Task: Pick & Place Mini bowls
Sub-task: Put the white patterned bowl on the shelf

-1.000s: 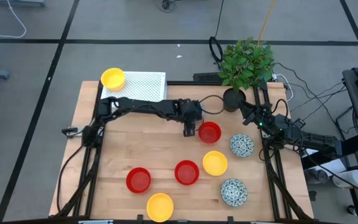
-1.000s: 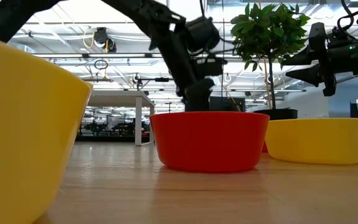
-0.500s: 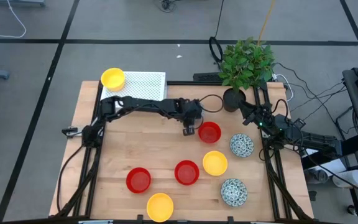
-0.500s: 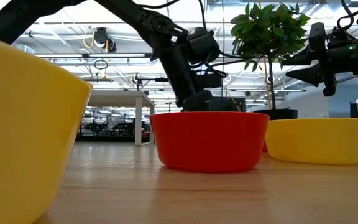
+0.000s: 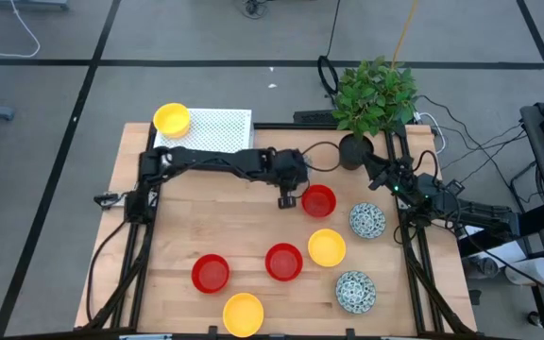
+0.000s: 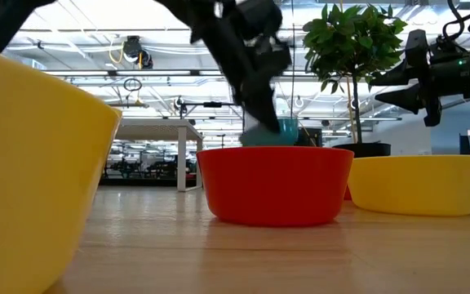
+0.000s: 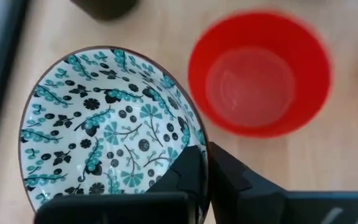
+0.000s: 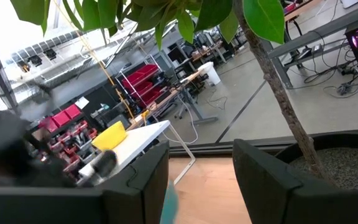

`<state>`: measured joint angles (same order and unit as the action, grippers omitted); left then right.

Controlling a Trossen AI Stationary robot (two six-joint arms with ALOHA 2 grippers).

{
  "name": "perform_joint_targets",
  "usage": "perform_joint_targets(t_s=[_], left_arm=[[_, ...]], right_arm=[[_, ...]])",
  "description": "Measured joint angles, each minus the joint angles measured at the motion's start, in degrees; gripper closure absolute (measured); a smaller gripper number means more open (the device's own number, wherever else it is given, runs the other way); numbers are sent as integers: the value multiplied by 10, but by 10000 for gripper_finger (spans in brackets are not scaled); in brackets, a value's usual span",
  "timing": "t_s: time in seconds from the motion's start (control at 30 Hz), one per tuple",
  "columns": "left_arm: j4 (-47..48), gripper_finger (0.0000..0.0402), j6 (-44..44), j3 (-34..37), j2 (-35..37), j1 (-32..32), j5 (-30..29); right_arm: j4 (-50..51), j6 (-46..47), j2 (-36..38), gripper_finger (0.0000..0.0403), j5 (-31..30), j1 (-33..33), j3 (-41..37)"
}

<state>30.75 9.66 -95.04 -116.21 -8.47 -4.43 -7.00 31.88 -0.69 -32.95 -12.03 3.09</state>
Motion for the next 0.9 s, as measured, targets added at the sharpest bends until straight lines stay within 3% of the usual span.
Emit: perform_joint_targets(t_s=[0.3,0.63,0.9], left_arm=[[34,384,-58,-1,133,26,-42],[305,384,-208,-1,259,16,-87],[510,392,-251,-1,281,-27,-111]], right_arm=[[0,0,0,238,-1,0,0],[-27,0,-3,238,-2,0,0],[-37,0,-10,238,-17,0,0]])
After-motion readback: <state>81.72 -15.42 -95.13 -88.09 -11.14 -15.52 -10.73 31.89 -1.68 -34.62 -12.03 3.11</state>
